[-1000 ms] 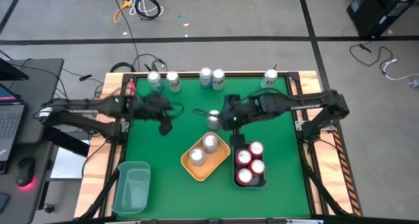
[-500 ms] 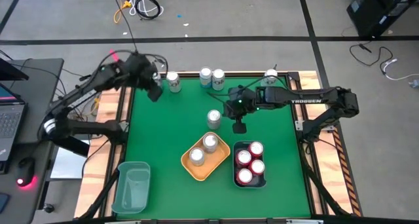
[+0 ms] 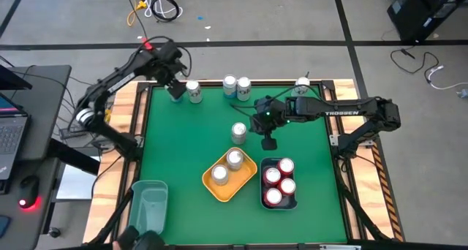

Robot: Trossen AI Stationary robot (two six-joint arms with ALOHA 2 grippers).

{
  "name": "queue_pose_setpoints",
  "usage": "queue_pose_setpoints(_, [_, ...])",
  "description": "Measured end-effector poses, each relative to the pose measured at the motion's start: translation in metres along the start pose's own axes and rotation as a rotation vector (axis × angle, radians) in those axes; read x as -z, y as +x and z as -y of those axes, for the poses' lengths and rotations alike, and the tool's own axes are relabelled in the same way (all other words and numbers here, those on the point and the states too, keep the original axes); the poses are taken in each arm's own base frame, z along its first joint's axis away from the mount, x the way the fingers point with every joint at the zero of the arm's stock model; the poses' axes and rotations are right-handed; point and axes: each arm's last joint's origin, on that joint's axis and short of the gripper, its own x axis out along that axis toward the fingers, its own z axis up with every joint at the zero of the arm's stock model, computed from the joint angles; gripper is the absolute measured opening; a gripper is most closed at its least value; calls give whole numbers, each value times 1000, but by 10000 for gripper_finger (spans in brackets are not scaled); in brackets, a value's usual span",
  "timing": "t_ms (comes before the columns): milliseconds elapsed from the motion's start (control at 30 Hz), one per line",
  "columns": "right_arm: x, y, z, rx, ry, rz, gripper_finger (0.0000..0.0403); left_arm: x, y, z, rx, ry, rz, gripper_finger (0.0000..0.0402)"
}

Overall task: Sort soda cans
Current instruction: Put the blue soda can into the yellow bin

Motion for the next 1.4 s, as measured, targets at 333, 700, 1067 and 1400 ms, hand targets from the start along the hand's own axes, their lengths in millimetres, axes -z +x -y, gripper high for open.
queue_pose_setpoints(333, [4,0,-2,-53,-26,-27,0,-11,34,-24,-16,-49,-120,300])
queue_pose_setpoints(700, [6,0,-3,-71,-64,-48,0,-7,39,-58,91,-186,-68,300])
queue_pose_setpoints(1067, [7,0,-4,-93,-69,-60,0,-14,66,-58,174,-217,-132,300])
queue_pose_setpoints(1400, [10,0,-5,-102,-80,-82,0,-16,71,-57,180,-222,-135,300])
